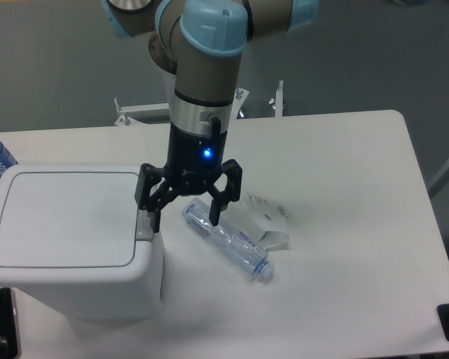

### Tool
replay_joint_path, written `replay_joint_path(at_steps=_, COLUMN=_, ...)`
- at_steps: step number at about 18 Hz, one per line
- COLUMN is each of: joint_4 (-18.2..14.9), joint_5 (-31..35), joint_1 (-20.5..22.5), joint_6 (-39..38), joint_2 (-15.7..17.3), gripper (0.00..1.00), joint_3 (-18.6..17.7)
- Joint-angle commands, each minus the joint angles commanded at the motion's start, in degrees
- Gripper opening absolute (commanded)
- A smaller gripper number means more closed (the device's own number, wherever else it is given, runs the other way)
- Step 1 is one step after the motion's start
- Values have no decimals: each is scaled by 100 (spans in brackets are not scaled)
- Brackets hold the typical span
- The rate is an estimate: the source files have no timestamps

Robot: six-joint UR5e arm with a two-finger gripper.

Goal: Open the trash can
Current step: 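Press down on the grey button with the gripper fingers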

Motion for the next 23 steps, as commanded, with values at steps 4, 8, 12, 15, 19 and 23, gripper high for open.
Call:
replay_joint_path(at_steps=4, joint_4=9, joint_5=0, joint_1=-26, joint_6=0, joint_2=-18, gripper=100, joint_3=0)
replay_joint_path(at_steps=8, joint_4=0, joint_5=0, joint_1=-26, joint_6=0, joint_2=-18, gripper=100, joint_3=-9)
replay_joint_path(at_steps=12, joint_4=0, joint_5=0, joint_1=-26, joint_6=0, joint_2=-18, gripper=100, joint_3=-9)
replay_joint_path(at_steps=15, joint_4=9, joint_5=0, joint_1=-26, joint_6=0, joint_2=-18, gripper=100, joint_3=-9)
replay_joint_path(at_steps=19, joint_4=0, joint_5=0, joint_1=-26, joint_6=0, joint_2=-18, gripper=100, joint_3=-9)
replay_joint_path(at_steps=23, joint_4=26, joint_5=-9, joint_1=-26, joint_6=0, joint_2=-9, gripper=100, joint_3=-105)
